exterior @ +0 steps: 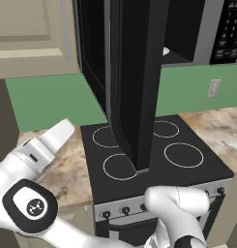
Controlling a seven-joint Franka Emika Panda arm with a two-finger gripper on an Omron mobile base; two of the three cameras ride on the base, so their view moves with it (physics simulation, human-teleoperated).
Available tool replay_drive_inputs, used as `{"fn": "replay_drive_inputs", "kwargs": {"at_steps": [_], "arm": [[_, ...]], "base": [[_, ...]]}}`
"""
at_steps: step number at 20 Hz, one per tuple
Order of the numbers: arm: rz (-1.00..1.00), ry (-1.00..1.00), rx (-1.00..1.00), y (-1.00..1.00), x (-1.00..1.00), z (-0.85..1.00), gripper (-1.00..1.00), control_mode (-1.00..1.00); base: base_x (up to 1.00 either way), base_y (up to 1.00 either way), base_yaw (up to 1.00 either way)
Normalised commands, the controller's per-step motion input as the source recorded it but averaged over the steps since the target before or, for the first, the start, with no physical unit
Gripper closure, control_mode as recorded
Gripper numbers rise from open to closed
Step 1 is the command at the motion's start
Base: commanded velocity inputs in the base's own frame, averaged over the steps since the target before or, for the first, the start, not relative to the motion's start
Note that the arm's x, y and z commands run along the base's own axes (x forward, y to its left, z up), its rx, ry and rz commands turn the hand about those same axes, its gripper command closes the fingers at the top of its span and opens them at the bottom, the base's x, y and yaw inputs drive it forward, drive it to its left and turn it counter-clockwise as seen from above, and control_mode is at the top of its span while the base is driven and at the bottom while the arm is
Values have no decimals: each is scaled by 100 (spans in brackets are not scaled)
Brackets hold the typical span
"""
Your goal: Transport the steak from the fridge to the microwave and turn on the microwave.
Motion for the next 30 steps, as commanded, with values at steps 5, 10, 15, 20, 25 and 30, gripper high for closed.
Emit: {"fn": "replay_drive_inputs", "kwargs": {"at_steps": [5,10,15,20,25,30], "arm": [[-3,0,0,-15,8,26,100,-100],[-3,0,0,-23,6,18,100,-100],[-6,0,0,-41,5,10,100,-100],[-8,0,0,-43,0,12,100,-100],[-10,0,0,-42,0,14,100,-100],[-11,0,0,-44,0,12,100,-100]], "base": [[0,0,0],[0,0,0],[0,0,0],[0,0,0],[0,0,0],[0,0,0]]}}
